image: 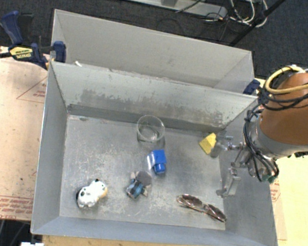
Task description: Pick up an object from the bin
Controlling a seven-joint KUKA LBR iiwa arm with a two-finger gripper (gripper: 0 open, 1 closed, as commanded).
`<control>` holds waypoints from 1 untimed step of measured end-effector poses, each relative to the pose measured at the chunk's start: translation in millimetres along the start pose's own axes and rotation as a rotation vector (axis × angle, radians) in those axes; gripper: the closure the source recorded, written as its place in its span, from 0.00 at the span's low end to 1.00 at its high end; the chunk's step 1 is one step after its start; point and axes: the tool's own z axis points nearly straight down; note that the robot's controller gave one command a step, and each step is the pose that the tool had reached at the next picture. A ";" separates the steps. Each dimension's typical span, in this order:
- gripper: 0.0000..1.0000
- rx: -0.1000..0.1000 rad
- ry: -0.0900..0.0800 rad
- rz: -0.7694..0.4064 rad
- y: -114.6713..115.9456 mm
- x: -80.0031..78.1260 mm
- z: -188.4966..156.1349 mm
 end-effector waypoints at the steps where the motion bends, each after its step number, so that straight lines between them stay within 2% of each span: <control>1: 0.00 -0.003 0.010 0.018 3.6 67.6 14.5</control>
Offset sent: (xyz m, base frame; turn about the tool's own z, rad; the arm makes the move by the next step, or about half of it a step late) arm -0.0703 -0.0102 -0.0134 0.0159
